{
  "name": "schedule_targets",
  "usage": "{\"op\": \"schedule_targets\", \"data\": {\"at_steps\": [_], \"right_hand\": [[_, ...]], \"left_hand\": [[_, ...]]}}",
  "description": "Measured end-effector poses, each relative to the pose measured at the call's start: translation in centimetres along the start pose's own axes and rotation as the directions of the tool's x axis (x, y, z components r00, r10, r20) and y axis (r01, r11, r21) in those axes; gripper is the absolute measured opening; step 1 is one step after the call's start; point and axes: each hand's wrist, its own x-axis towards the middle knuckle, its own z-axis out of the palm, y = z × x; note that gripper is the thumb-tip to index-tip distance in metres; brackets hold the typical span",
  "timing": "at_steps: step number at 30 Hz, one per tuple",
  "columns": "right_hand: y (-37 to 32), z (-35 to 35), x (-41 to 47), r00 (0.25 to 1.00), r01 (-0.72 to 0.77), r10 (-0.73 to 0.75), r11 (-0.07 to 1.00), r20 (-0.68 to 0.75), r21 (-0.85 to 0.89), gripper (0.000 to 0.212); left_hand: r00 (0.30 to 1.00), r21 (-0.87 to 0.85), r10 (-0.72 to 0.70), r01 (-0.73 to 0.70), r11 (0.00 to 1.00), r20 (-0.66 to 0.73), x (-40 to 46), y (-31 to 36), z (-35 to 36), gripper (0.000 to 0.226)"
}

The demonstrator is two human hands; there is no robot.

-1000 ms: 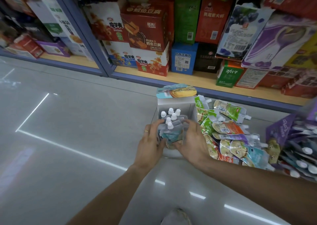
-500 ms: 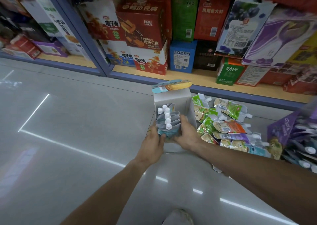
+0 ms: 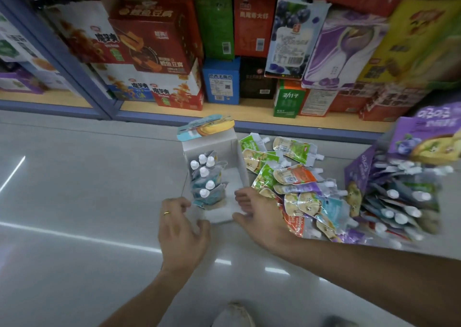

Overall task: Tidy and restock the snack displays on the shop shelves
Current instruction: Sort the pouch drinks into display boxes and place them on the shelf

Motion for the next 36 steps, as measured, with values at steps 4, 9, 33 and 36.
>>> {"op": "schedule_targets", "data": {"at_steps": [4, 9, 33, 36], "right_hand": [[4.5, -3.8, -3.8, 0.975, 0.026, -0.079, 0.969, -0.209, -0.245, 0.031], [10.5, -9.8, -3.7, 0.951, -0.267, 0.123, 0.789, -0.283, -0.553, 0.061], [-3.4, -5.8, 0.3, 0.896, 0.444, -0.435, 0.871, 0.087, -0.211, 0.06], [-3.1, -4.5, 0.8, 0.954, 0.297, -0.299, 0.937, 0.015, -0.182, 0.05]], "left_hand": [[0.849, -0.138, 0.496, -0.477, 0.868, 0.185, -1.5, 4.0, 1.4, 0.029], [0.694, -0.205, 0.538, -0.508, 0.837, 0.478, -1.0, 9.1, 7.5, 0.033], [0.758, -0.613, -0.407, 0.652, 0.447, 0.509, -1.5, 4.2, 1.0, 0.018], [0.721, -0.595, -0.454, 0.691, 0.411, 0.524, -0.9, 3.0, 0.2, 0.02]]}}
